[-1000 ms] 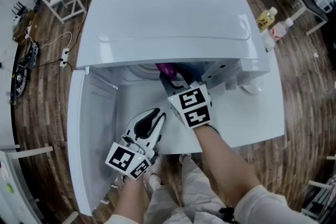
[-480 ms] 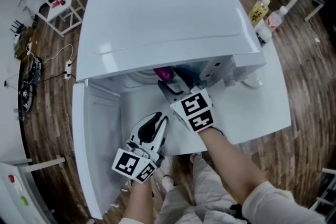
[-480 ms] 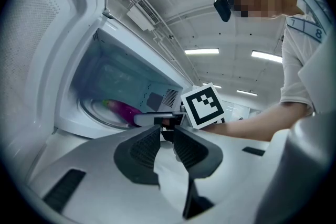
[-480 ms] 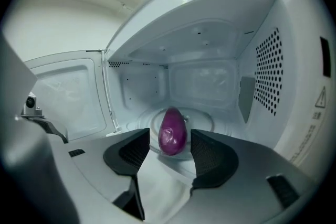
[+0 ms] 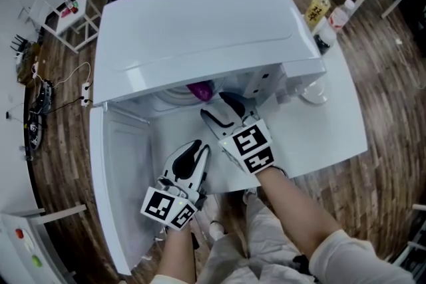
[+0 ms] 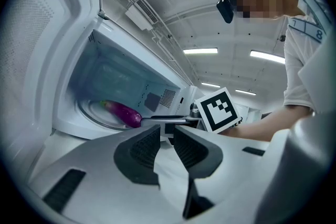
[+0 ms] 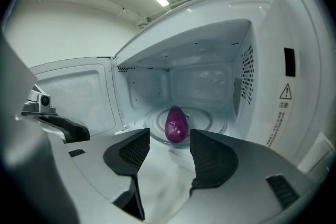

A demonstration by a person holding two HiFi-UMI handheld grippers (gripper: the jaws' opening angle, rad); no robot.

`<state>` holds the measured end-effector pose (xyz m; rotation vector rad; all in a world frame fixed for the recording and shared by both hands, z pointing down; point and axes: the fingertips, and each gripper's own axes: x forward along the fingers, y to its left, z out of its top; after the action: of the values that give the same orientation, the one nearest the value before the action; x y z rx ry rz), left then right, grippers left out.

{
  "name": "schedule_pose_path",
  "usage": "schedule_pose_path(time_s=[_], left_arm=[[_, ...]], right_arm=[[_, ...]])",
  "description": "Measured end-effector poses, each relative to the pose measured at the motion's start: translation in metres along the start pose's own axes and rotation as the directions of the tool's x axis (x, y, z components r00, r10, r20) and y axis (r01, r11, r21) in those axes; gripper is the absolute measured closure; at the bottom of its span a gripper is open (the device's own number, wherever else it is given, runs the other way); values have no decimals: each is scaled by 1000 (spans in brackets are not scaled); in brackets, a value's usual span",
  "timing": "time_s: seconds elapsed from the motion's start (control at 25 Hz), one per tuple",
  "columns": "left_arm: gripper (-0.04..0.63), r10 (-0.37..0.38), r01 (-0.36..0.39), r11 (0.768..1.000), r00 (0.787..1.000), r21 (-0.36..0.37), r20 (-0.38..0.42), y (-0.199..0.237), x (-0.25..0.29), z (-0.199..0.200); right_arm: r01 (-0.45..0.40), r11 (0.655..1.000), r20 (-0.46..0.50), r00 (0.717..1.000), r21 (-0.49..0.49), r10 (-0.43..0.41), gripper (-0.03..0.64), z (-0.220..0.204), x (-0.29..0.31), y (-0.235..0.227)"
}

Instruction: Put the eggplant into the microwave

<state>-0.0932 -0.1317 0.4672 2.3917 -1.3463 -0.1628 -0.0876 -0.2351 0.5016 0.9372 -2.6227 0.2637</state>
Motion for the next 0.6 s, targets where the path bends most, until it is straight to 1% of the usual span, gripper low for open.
schedule_pose_path(time_s=[0.2, 0.48, 0.6], left_arm=[[525, -2, 2, 1000, 1000, 6, -1, -4, 0, 1], [525, -10, 10, 1000, 1000, 25, 10, -13, -1, 9], [525, -20, 19, 999, 1000, 32, 11, -18, -1, 12]], right_arm=[[3, 1000, 8, 1000, -3, -3, 371, -1, -16, 0], [-19, 999, 22, 1000, -26, 19, 374, 3, -46, 7], [-19, 999, 27, 999, -32, 20, 395, 3, -60, 9]])
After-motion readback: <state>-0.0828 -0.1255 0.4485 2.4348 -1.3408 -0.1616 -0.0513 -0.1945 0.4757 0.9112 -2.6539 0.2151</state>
